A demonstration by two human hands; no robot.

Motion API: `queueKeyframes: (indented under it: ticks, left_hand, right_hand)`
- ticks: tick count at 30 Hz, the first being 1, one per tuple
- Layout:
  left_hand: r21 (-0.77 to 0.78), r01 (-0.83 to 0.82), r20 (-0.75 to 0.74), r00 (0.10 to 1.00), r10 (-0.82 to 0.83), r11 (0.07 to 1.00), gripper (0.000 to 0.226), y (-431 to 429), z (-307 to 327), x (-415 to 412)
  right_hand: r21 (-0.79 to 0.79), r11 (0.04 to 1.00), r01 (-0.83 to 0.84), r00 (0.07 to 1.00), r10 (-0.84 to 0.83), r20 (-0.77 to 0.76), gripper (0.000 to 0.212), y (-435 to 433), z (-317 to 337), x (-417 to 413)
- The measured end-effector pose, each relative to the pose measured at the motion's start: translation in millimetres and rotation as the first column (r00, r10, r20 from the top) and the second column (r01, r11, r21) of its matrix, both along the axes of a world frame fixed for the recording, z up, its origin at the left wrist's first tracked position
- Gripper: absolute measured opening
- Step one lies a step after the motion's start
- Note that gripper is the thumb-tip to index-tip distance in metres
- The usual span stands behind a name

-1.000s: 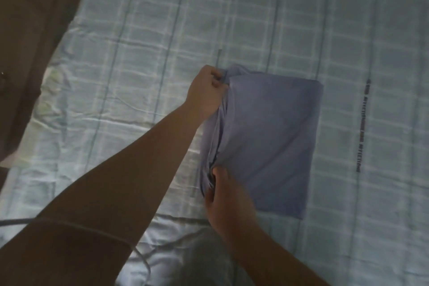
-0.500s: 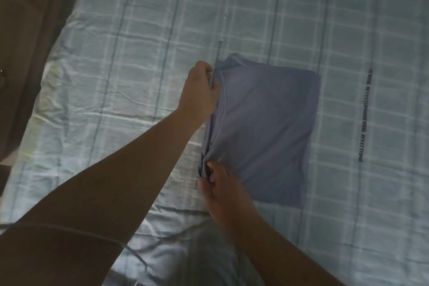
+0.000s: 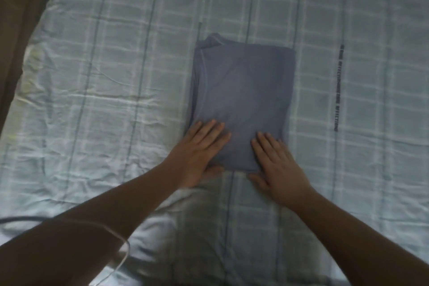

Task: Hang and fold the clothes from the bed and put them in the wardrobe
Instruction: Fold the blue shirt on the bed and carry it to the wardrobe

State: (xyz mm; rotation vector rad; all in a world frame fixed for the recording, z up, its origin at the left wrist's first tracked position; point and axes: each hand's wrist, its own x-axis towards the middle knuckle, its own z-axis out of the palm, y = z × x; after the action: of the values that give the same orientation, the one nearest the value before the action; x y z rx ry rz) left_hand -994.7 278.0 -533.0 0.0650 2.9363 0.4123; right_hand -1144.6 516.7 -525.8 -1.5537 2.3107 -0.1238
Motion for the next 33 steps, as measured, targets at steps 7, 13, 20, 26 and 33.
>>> queueKeyframes:
  ticks: [7, 13, 20, 26, 33]
  left_hand:
    - [-0.146, 0.144, 0.067, 0.989, -0.135, 0.979, 0.081, -13.8, -6.1, 6.6]
    - [-0.235, 0.179, 0.235, 0.964, -0.123, 0.955, 0.093, 0.1, 18.2, 10.6]
    - [-0.214, 0.199, 0.290, 0.948, -0.133, 0.956, 0.101, 85.1, 40.4, 94.6]
    - [-0.081, 0.169, 0.347, 0.929, -0.131, 0.982, 0.098, 171.6, 29.7, 173.4]
    - [0.274, -0.092, 0.520, 0.851, -0.067, 0.957, 0.081, 154.7, 48.3, 151.5]
  right_hand:
    - [0.093, 0.989, -0.116, 0.992, 0.120, -0.034, 0.064, 7.8, -3.5, -10.9]
    - [0.225, 0.967, -0.120, 0.989, 0.137, -0.063, 0.071, 18.6, 20.6, 1.7]
    - [0.260, 0.941, -0.218, 0.974, 0.227, -0.006, 0.073, 98.6, 49.1, 62.7]
    - [0.280, 0.929, -0.243, 0.967, 0.208, 0.150, 0.065, 175.6, 38.0, 130.1]
    - [0.299, 0.926, -0.229, 0.910, 0.094, 0.404, 0.080, 161.6, 49.1, 112.1]
